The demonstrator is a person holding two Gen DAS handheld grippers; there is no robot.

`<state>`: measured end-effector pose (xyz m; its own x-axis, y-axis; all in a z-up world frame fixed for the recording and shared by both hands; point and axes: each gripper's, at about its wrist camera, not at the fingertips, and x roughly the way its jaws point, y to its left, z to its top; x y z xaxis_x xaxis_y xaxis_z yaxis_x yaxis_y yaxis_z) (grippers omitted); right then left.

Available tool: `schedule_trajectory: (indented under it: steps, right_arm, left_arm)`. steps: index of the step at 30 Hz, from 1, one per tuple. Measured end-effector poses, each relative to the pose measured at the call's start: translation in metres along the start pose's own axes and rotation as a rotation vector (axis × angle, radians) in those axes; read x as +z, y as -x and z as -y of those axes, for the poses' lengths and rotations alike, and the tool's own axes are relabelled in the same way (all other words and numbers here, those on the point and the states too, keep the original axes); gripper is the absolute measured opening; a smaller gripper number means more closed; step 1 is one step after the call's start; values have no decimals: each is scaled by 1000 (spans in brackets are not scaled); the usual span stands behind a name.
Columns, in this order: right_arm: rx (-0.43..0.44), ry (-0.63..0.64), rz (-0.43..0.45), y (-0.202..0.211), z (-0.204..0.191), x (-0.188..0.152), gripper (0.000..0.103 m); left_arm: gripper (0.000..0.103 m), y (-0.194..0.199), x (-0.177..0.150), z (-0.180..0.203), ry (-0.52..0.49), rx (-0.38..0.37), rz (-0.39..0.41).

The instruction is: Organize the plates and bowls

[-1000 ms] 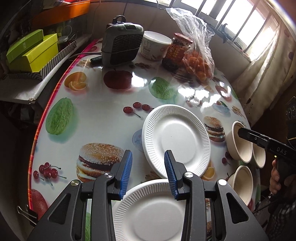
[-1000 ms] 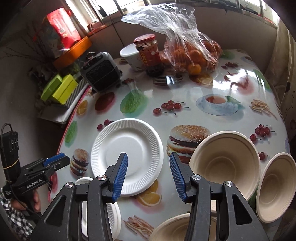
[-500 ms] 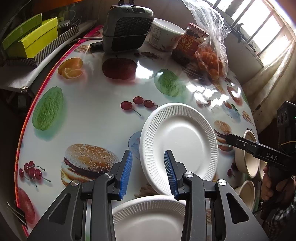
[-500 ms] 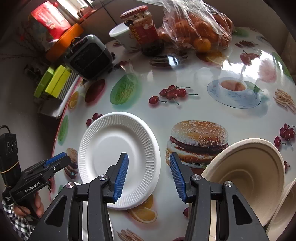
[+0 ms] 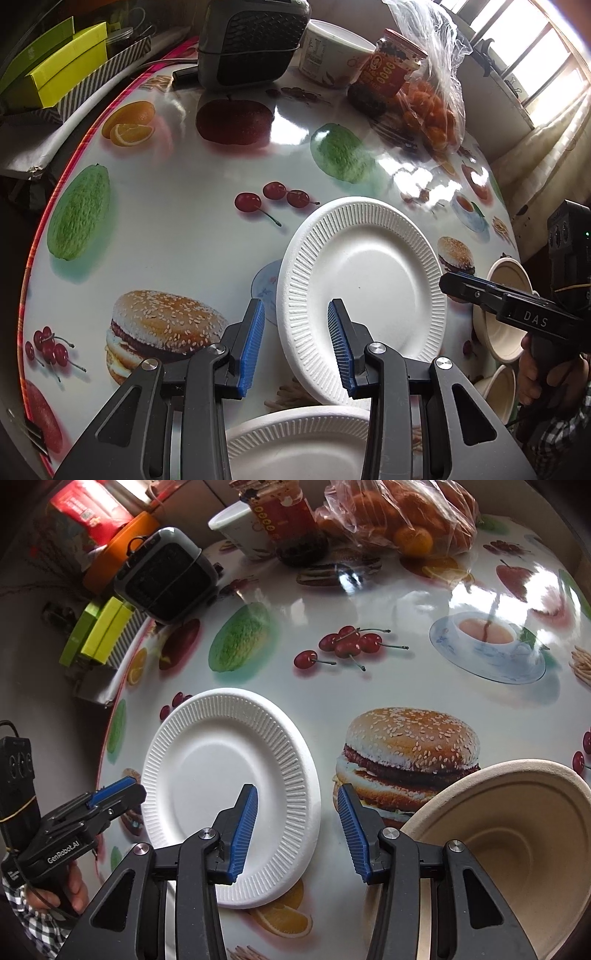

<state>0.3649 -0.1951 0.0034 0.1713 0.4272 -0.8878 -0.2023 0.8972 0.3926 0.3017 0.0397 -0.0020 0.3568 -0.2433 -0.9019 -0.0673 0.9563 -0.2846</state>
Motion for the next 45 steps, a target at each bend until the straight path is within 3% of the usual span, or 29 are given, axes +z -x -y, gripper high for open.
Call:
schedule_trajectory:
  steps: [28, 45]
  right_arm:
    - [-9, -8, -15, -9, 3, -4, 20]
    - [-10, -26, 17, -1, 7, -6, 19]
  left_arm:
    - [20, -11, -2, 0, 12, 6, -17]
    - [20, -12, 1, 3, 4, 4, -6]
